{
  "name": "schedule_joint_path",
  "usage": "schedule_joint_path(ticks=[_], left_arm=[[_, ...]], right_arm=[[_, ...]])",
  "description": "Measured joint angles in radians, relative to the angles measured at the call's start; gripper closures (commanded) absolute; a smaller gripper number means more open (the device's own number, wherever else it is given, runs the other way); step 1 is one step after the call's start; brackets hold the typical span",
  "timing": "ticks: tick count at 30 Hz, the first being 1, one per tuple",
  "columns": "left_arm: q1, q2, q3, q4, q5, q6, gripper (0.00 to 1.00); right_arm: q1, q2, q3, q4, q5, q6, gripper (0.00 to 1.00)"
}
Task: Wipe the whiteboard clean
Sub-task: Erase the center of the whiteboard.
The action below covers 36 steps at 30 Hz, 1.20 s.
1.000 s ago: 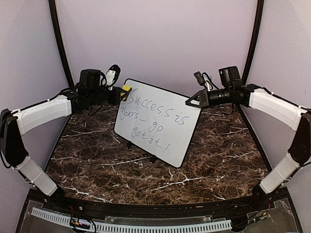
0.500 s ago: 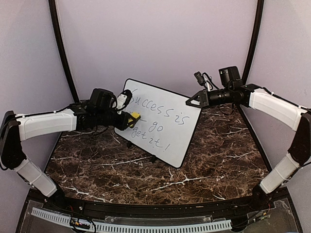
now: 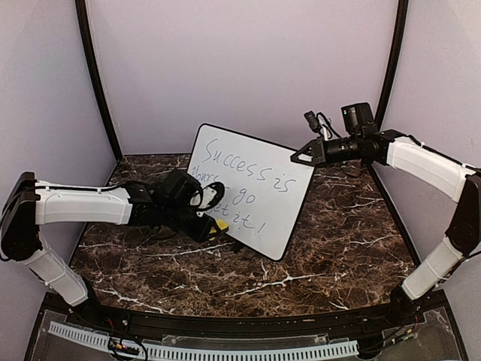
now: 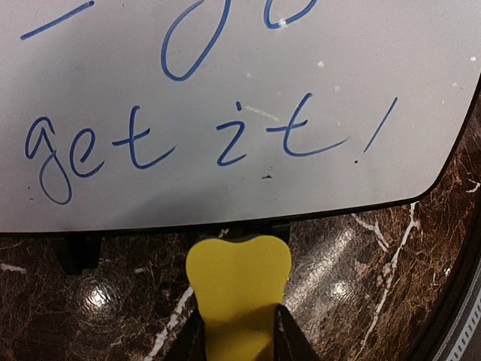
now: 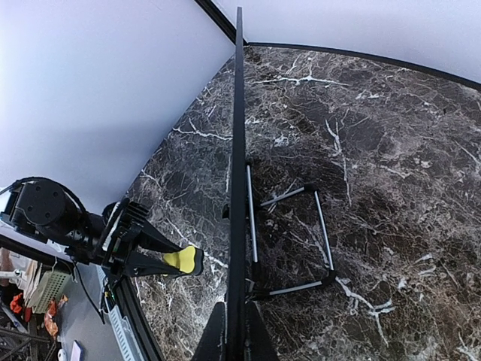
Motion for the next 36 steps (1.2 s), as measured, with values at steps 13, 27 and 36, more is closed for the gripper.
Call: schedule_joint_path(ticks=[13,27,36], left_arm=[[-0.012,0.166,0.000,-0.062,0.002,-0.068,0.81],[-0.018,0.227,0.028,-0.021,0.040,-0.064,0.80],[-0.032,0.247,0.045,-0.003,0.069,-0.042,0.80]], right_arm=[[-0.003,-0.002,-0.018,0.029,-0.013,0.022,1.00],[-0.006,-0.092,-0.143,0.096,-0.021,0.033,0.71],[-0.007,-0.101,-0.140,0.124,-0.022,0.029,0.67]])
